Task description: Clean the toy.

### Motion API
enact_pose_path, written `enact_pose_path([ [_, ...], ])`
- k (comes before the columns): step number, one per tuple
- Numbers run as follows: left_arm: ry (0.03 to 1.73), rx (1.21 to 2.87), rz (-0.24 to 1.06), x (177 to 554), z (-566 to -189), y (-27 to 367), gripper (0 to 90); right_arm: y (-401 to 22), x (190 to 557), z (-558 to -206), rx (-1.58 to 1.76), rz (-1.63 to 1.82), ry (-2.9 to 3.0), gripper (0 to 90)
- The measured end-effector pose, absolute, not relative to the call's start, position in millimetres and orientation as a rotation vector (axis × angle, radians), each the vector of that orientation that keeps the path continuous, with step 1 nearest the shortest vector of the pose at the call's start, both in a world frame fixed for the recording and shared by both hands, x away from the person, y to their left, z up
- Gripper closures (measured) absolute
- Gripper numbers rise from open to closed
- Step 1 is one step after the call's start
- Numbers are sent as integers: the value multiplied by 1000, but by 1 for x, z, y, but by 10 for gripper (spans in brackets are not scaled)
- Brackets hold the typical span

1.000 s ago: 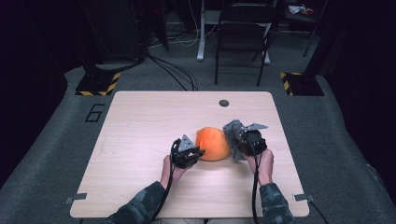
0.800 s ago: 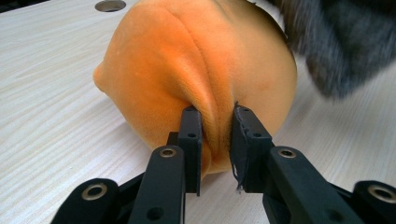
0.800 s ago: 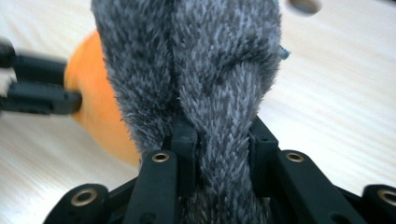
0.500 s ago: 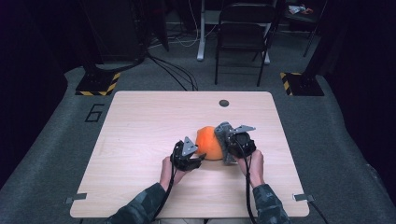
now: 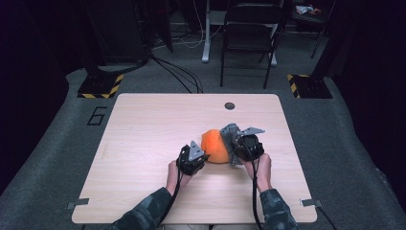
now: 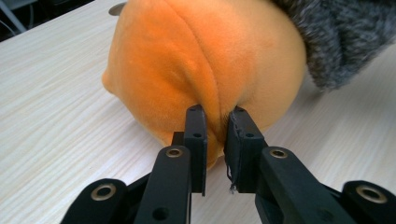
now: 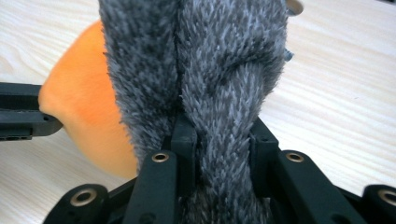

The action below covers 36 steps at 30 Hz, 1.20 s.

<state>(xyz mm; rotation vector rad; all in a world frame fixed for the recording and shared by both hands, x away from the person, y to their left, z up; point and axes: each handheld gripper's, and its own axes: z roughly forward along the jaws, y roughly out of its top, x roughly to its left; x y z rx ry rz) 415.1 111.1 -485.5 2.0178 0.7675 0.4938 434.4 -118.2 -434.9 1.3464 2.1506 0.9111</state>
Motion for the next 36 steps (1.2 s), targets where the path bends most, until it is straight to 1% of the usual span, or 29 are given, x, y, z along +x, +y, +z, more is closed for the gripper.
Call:
enact_pose_path([
  [3, 795, 1965, 437, 415, -478, 114, 805, -117, 429, -420, 1316, 957, 2135, 701],
  [8, 792, 1945, 415, 413, -474, 113, 805, -98, 417, -404, 1220, 1015, 2169, 701],
  [11, 779, 1950, 400, 410, -473, 111, 805, -81, 411, -406, 1185, 1006, 2197, 701],
  [15, 767, 1955, 398, 408, -473, 108, 807, -68, 412, -422, 1160, 918, 2218, 700],
  [18, 777, 1945, 385, 409, -474, 110, 818, -71, 415, -427, 1156, 899, 2212, 700],
  [19, 778, 1947, 377, 409, -472, 111, 851, -72, 416, -427, 1173, 890, 2203, 701],
  [20, 771, 1936, 394, 410, -472, 112, 852, -75, 416, -428, 1168, 878, 2199, 701],
  [24, 775, 1953, 392, 411, -476, 111, 852, -85, 421, -431, 1216, 891, 2198, 701],
  [32, 781, 1965, 404, 414, -480, 113, 858, -87, 423, -433, 1223, 888, 2206, 701],
  [36, 792, 1959, 410, 417, -481, 116, 858, -100, 428, -434, 1278, 864, 2183, 701],
])
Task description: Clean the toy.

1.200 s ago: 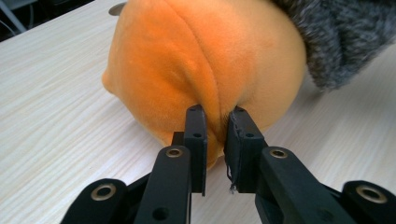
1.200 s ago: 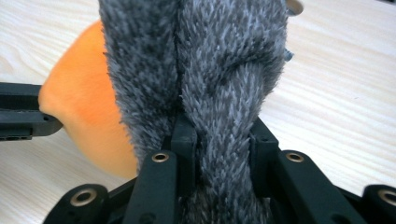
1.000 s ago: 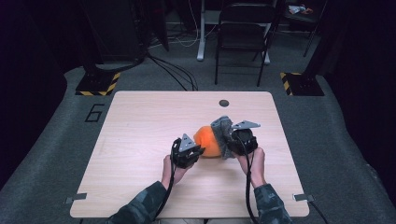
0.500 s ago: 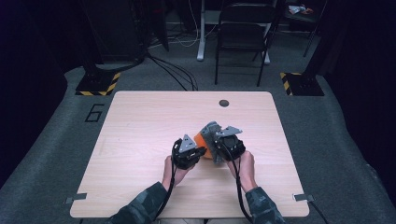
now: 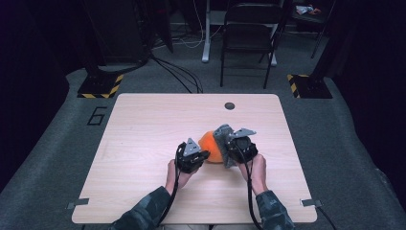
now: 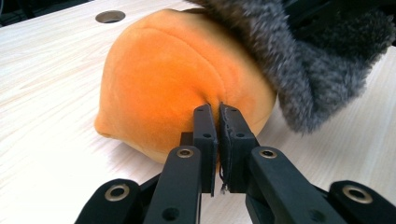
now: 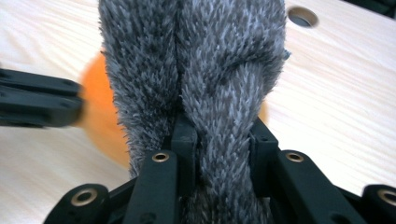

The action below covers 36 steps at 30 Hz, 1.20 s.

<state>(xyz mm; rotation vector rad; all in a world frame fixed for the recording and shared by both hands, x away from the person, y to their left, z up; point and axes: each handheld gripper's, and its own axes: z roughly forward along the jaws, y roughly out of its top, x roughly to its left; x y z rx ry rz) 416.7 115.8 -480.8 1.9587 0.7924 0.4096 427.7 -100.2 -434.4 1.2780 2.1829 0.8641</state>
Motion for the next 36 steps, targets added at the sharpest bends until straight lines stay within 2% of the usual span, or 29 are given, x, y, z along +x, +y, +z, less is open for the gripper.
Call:
enact_pose_path([
  [18, 801, 1963, 407, 420, -484, 118, 856, -144, 453, -482, 1511, 701, 2216, 696],
  [23, 803, 1952, 410, 420, -484, 119, 855, -148, 449, -462, 1485, 760, 2167, 709],
  [30, 785, 1970, 405, 419, -484, 118, 853, -110, 424, -409, 1258, 987, 2171, 707],
  [36, 778, 1975, 395, 419, -485, 117, 852, -74, 418, -426, 1138, 864, 2265, 701],
])
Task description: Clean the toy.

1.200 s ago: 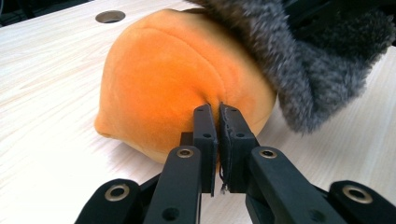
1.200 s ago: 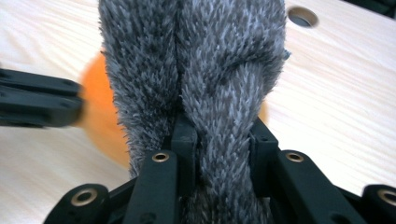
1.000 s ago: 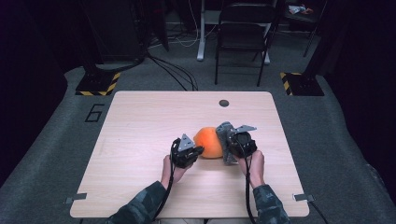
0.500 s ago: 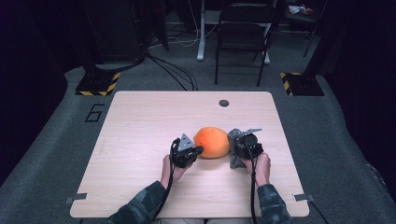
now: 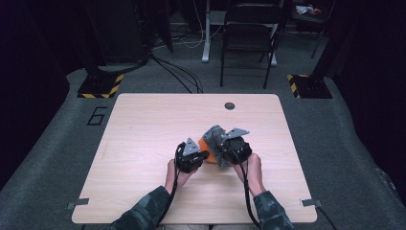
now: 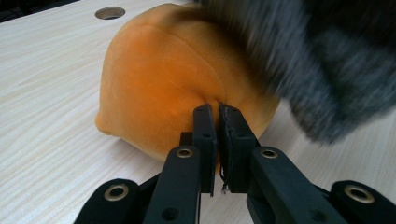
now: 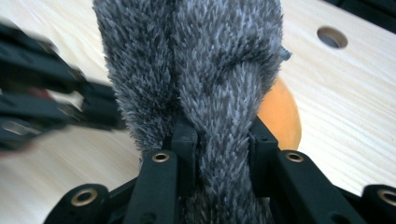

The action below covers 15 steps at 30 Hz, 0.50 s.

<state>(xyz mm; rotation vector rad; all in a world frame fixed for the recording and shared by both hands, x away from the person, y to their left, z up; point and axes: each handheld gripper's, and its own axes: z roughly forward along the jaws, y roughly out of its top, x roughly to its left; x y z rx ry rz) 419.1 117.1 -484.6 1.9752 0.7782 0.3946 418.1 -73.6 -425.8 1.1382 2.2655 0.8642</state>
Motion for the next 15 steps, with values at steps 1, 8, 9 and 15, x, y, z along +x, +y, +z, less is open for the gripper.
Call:
enact_pose_path([
  [1, 777, 1975, 394, 419, -485, 117, 852, -75, 420, -430, 1140, 857, 2264, 700],
  [8, 781, 1969, 400, 419, -485, 117, 851, -98, 428, -434, 1248, 841, 2223, 698],
  [9, 780, 1971, 400, 419, -485, 117, 851, -102, 431, -436, 1254, 830, 2220, 697],
  [15, 779, 1966, 390, 420, -485, 117, 850, -125, 442, -452, 1363, 786, 2201, 695],
])
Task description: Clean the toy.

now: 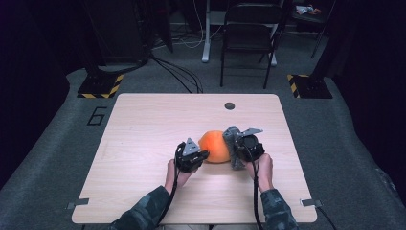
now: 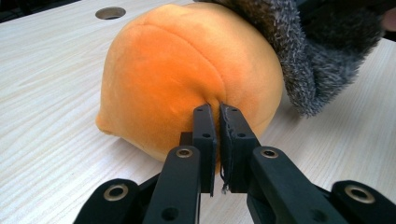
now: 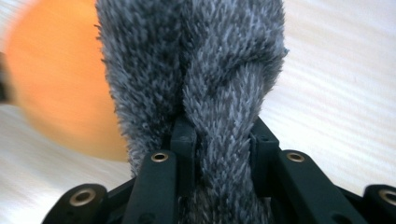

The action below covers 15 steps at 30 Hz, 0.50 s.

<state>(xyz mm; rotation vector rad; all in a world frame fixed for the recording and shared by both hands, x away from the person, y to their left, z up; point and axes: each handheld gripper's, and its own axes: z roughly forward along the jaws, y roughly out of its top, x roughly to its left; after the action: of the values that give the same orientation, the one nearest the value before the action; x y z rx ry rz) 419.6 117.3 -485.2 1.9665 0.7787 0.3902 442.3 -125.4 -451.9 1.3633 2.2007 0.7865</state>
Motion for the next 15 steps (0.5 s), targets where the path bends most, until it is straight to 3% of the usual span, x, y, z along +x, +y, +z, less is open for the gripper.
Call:
enact_pose_path([
  [8, 781, 1970, 391, 421, -485, 119, 847, -146, 454, -489, 1478, 659, 2246, 695],
  [15, 788, 1968, 379, 421, -485, 120, 842, -146, 441, -436, 1423, 869, 2138, 701],
])
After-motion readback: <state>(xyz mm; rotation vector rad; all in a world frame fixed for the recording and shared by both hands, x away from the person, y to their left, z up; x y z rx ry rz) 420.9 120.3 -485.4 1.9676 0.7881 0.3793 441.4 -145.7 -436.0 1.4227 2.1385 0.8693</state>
